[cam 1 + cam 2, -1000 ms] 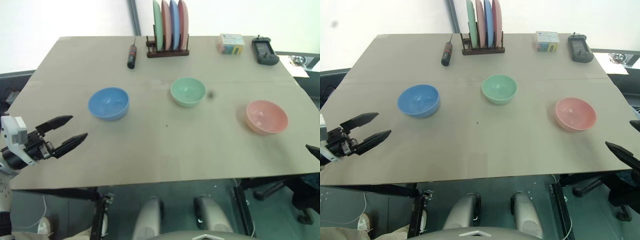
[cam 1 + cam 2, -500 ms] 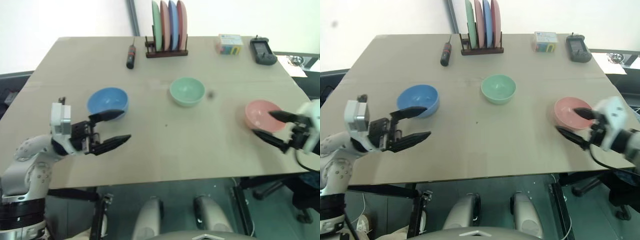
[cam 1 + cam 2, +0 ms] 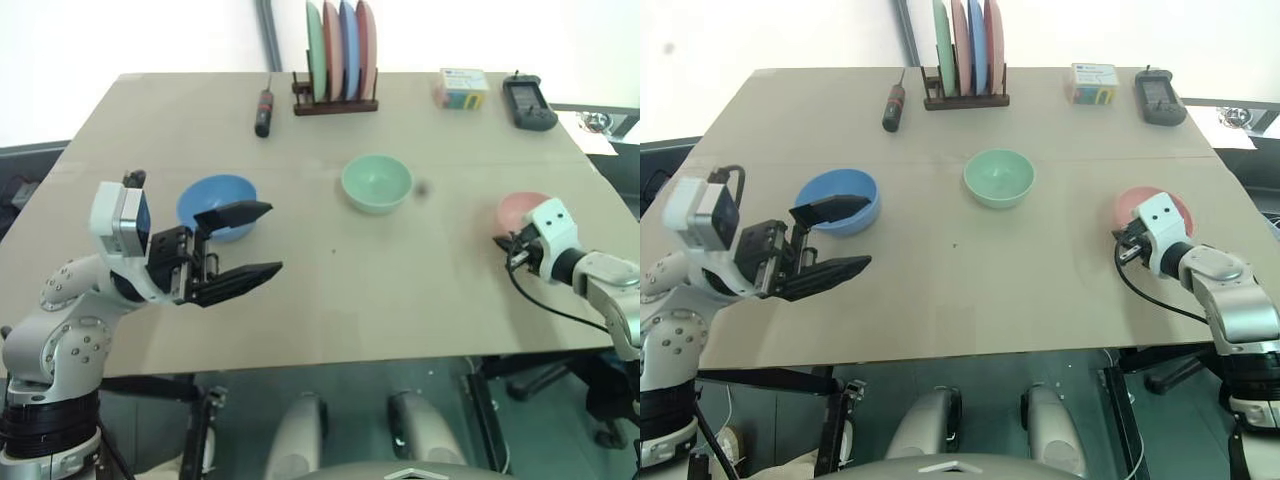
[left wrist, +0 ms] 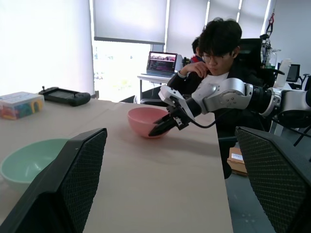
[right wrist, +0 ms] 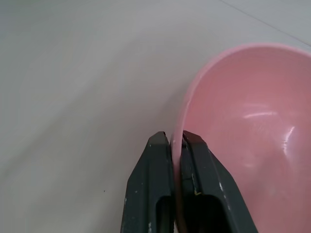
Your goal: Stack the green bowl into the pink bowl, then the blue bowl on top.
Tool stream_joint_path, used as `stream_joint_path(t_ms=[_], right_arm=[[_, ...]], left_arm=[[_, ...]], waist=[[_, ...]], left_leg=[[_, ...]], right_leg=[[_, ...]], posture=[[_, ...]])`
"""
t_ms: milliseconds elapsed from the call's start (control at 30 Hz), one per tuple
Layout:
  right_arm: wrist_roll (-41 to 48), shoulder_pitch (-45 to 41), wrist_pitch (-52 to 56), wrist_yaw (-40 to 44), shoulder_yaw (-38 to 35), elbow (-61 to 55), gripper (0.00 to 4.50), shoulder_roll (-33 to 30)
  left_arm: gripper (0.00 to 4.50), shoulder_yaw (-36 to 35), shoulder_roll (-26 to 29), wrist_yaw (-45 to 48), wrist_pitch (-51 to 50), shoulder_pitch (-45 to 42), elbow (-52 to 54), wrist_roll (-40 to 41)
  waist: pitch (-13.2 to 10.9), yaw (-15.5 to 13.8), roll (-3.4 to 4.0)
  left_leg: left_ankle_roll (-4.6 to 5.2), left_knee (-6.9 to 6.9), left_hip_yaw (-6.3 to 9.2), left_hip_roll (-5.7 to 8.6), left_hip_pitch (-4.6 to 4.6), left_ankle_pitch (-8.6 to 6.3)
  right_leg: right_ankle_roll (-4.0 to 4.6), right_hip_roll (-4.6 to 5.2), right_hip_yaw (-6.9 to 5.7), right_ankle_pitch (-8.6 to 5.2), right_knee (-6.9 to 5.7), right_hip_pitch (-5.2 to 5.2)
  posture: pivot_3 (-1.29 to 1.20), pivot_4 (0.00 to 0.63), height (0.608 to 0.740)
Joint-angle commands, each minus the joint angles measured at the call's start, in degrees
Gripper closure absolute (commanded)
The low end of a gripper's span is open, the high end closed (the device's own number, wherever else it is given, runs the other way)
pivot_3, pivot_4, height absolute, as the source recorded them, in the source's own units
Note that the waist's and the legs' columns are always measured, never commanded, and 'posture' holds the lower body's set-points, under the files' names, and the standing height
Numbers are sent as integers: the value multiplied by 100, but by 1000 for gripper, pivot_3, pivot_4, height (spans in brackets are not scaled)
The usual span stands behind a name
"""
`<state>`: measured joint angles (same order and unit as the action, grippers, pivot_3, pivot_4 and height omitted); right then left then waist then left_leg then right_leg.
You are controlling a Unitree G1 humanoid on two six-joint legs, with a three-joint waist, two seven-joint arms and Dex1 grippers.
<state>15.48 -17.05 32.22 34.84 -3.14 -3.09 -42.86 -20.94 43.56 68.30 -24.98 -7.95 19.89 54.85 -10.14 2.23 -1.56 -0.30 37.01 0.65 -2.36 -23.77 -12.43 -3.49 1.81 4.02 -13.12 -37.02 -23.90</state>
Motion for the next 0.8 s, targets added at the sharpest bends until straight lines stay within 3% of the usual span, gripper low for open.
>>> stream_joint_path(t_ms=[33,233,367,500,600,667,733,800], right_arm=[[-59,-97,-96,58,-42,-299,4454,19],[389,285,124,828,380,-1728,4454,-42],[647,370,443,1059,1332,-2894,4454,249],[47,-341,247,954,2315,-2242,4454,932],[102,-703,228,1192,2497,-1815,4454,1217],[33,-999,152,1347,2608,-1445,3681,1331],[-88,-1141,49,1464,2689,-1252,3359,1335],[-126,-1185,7,1521,2687,-1187,2331,1346]], left_arm=[[0,-176,-25,-14,47,68,197,119],[0,-165,-121,-63,156,198,141,-30],[0,-176,-163,-58,193,216,75,-80],[0,-245,-117,-14,171,275,64,-70],[0,-287,-98,-47,150,295,71,-70],[0,-334,-70,-62,132,341,113,-63],[0,-398,-49,-120,90,398,166,-29],[0,-456,-34,-146,89,467,210,-26]], waist=[[0,0,0],[-1,3,1],[0,-1,0],[1,30,-1],[2,8,-3],[3,-34,-5],[3,-15,-6],[3,-4,-5]], left_leg=[[0,2,-1,0,0,0],[0,2,2,-1,1,0],[0,3,6,-3,0,0],[0,15,2,-8,4,0],[0,30,2,-6,6,0],[0,30,6,-5,4,0],[-1,27,9,-3,0,0],[-1,26,8,-3,1,0]], right_leg=[[0,0,1,0,-3,0],[-1,-1,1,0,-9,-2],[-1,-4,-1,-2,-10,-1],[-9,-6,0,-7,-19,-1],[-10,-4,0,-8,-35,0],[-6,-4,-2,-6,-36,0],[4,-3,-4,-1,-37,-3],[4,-4,-3,-1,-39,-4]], posture=[[0,150,740],[0,150,740],[0,150,740],[0,150,740],[0,150,740],[0,150,740],[0,150,740],[0,150,740]])
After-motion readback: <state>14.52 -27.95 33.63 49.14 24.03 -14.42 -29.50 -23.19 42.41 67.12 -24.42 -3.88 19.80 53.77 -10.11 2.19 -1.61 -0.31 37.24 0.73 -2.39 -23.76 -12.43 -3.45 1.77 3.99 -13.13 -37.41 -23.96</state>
